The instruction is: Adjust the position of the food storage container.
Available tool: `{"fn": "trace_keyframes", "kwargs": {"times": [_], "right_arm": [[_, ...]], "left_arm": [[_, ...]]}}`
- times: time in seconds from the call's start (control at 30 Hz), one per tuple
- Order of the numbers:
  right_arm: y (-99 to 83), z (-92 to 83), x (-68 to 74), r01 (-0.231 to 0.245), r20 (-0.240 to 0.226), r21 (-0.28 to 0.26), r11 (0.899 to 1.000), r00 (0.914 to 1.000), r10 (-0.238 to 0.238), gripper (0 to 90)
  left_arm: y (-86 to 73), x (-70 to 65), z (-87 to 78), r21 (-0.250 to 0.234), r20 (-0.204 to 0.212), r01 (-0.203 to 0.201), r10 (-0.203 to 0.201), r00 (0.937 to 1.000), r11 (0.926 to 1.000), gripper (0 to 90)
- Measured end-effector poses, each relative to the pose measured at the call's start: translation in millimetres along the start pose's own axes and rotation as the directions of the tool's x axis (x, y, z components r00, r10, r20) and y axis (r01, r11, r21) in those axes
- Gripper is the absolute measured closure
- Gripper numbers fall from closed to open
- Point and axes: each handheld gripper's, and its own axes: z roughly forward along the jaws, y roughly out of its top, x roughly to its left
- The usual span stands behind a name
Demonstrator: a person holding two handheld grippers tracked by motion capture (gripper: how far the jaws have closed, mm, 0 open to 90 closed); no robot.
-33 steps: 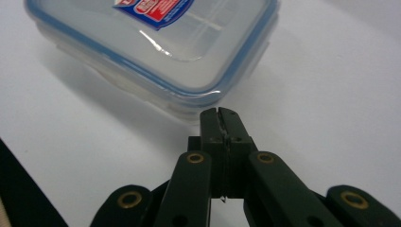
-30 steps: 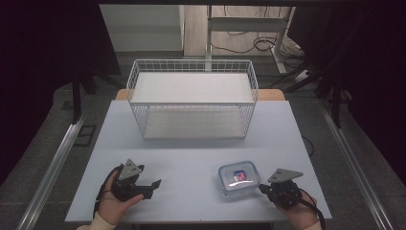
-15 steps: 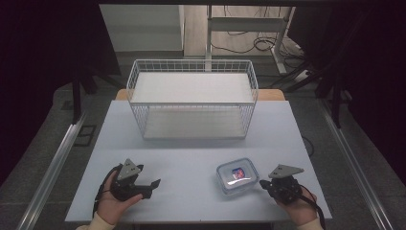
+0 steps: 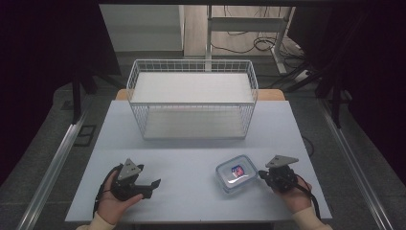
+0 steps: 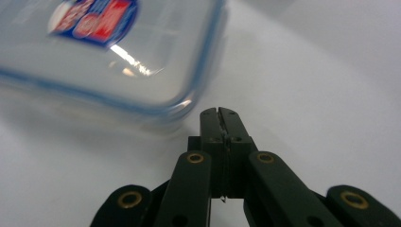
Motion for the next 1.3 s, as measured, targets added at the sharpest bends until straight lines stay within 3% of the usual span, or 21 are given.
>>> {"fn": "trace_keyframes", "kwargs": {"times": [0.13,0.23,0.37,0.63,1.3], "right_arm": [[8.6,9.2,-6.8,0.002,-0.027,-0.006,1.000,0.9996,-0.002,89.5],[10.4,11.4,-4.0,0.020,-0.028,0.003,1.000,0.9994,-0.020,89.5],[9.9,10.3,2.8,0.037,-0.063,-0.002,0.999,0.9973,-0.037,89.5],[15.5,9.4,34.5,0.096,-0.113,-0.013,0.995,0.9888,-0.097,89.5],[34.3,24.8,84.9,0.168,-0.176,-0.028,0.985,0.9695,-0.170,89.5]], "left_arm": [[-0.4,0.1,0.7,0.003,0.000,0.001,-0.001,1.0000,1.0000,17.8],[-0.9,0.4,0.7,0.005,0.001,-0.001,0.001,1.0000,1.0000,17.8],[-0.8,0.7,0.0,0.004,-0.001,-0.001,0.001,1.0000,1.0000,17.8],[-0.5,0.2,-0.5,0.001,0.001,-0.003,0.003,1.0000,1.0000,17.8],[0.0,2.7,-2.3,-0.008,0.001,0.004,-0.004,1.0000,1.0000,17.8]]}}
